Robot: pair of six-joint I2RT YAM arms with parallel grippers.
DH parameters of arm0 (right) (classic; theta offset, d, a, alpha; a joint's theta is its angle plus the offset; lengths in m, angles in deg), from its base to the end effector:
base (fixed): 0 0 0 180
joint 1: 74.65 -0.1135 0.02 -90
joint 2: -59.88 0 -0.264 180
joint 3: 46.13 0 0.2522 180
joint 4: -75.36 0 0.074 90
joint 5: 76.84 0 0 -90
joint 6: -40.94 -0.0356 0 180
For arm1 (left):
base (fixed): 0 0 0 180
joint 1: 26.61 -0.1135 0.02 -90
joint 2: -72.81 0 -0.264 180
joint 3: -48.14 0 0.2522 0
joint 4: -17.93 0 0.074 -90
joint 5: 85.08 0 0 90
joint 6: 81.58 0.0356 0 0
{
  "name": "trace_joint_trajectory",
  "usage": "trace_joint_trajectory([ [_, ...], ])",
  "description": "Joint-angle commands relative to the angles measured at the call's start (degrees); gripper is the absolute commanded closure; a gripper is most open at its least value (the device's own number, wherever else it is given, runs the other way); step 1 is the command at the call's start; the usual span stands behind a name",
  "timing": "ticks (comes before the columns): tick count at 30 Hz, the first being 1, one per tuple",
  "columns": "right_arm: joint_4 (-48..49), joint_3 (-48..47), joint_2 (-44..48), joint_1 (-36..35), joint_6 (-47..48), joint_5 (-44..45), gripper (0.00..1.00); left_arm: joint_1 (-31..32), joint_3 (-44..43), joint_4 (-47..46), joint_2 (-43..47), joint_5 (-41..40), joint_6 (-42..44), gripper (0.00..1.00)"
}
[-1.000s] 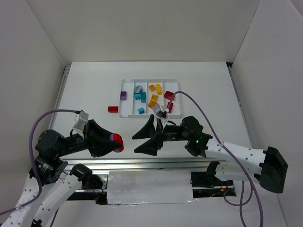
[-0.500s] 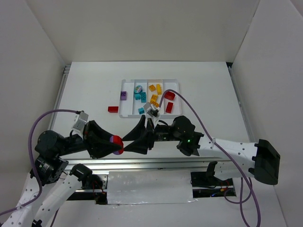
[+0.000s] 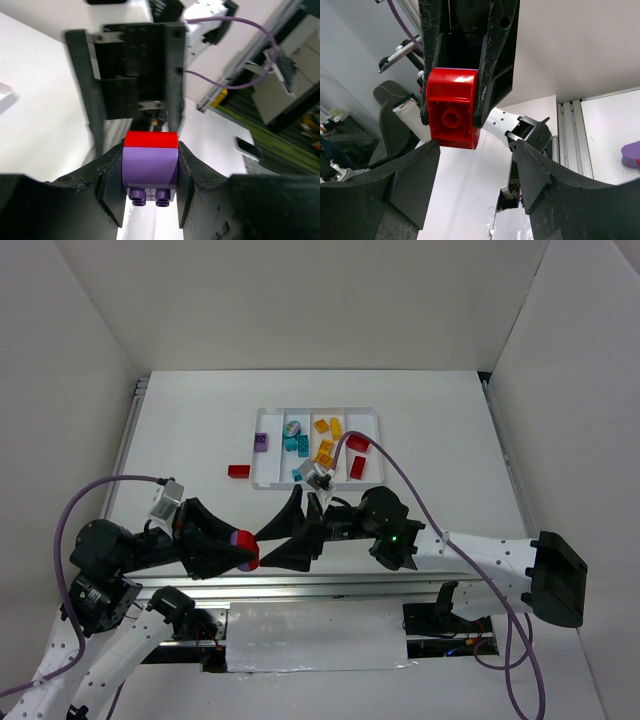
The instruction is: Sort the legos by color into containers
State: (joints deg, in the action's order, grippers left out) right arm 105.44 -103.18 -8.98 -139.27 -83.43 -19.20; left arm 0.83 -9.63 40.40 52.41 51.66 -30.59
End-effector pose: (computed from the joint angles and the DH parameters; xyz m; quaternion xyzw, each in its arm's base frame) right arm 0.0987 0.2525 0.3407 -0.3648 0.4843 0.6978 0.3814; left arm 0.0485 -0.0544 0.3839 0.2565 0.5883 -0.6010 0.4763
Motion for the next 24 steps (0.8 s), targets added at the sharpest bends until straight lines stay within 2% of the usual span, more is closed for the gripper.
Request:
trace_joint_trajectory([
  [1,9.8,0.3,1.4,-1.4,-0.3,-4.2,0.29,-0.4,-0.1,0.1,-0.2,-2.4,2.9,1.00],
  [7,7.9,0.8,2.4,-1.3,1.4,-3.2,0.27,-0.4,-0.2,0.4,0.2,-2.6,3.4,1.00],
  [12,6.1,0.0,2.4,-1.4,0.9,-0.7,0.29,-0.4,0.0,-0.3,0.3,-2.5,2.8,1.00],
  [16,4.8,-2.1,0.4,-1.9,0.6,1.5,0.41,-0.3,0.8,-2.0,0.1,-1.8,1.7,1.00],
  [18,5.0,-2.8,-0.8,-2.3,0.4,1.7,0.43,-0.4,0.9,-1.9,0.4,-2.3,1.7,1.00],
  [23,2.8,-4.9,-2.4,-3.4,1.4,2.7,0.63,-0.3,0.9,-1.4,0.3,-2.3,1.8,1.00],
  [24,3.0,-4.9,-2.4,-3.3,1.2,2.7,0.71,-0.4,0.9,-1.4,0.3,-2.3,1.7,1.00],
])
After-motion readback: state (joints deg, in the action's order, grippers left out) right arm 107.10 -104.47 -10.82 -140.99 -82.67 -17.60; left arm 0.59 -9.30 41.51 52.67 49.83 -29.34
